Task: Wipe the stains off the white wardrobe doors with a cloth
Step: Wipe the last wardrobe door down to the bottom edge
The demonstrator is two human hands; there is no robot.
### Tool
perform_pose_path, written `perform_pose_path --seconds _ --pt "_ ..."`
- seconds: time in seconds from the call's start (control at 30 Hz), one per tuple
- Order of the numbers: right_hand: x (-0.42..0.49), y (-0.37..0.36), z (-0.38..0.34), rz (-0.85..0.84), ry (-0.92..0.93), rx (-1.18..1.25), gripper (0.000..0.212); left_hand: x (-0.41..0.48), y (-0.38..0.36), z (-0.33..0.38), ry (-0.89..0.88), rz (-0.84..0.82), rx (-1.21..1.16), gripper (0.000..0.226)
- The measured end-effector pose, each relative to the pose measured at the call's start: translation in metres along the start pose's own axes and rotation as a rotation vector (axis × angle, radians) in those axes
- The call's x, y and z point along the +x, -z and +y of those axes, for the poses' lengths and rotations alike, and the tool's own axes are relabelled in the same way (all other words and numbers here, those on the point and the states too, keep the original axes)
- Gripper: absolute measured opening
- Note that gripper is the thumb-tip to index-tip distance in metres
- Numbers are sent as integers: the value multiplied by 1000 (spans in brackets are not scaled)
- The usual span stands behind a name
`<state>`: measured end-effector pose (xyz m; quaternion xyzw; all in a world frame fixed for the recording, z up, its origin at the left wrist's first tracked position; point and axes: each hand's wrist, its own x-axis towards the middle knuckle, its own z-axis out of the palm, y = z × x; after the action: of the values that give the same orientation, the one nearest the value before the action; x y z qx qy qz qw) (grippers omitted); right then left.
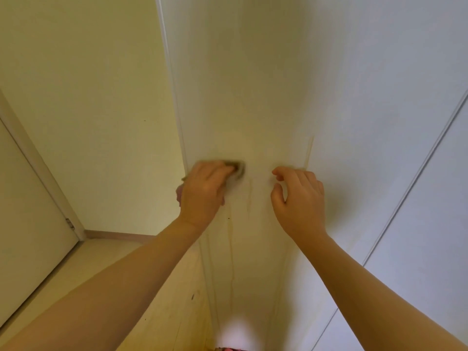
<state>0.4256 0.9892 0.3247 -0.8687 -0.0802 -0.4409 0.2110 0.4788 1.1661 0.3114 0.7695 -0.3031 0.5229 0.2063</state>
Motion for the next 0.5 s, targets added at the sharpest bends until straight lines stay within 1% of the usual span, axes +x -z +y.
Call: perform_pose_path --seconds 0.03,0.07,0.1,0.17,0.2,0.23,0.27,0.3,0.4,0.43,0.47,0.5 --pt "1 0 0 6 -5 5 33 7 0 -1 44 49 -1 25" --pt "0 0 1 6 -10 7 33 3 -3 -1 41 47 5 24" --pt "-2 0 1 3 -8 6 33 -11 -8 0 -2 15 26 22" --pt "-5 1 3 12 -3 -7 33 -50 -19 6 -114 -140 70 22" --pt "-7 2 3 8 -1 -11 33 -67 -18 10 -115 -219 79 23" --pt "-8 4 3 8 1 -15 33 -73 -17 12 -80 -253 61 24" --pt "-8 6 5 12 -2 -16 33 -67 -16 14 -36 -240 16 25" --pt "-8 8 6 17 -5 -12 33 -52 -14 16 17 -188 -23 27" --pt "-6 12 10 26 -52 1 29 12 -9 20 175 56 -50 32" --pt "-6 13 12 25 -72 7 27 21 -12 20 173 98 -44 31" --pt "-7 14 14 22 -88 11 26 18 -16 21 116 94 -24 27" --pt "-9 13 15 16 -95 9 26 4 -22 21 21 53 12 23"
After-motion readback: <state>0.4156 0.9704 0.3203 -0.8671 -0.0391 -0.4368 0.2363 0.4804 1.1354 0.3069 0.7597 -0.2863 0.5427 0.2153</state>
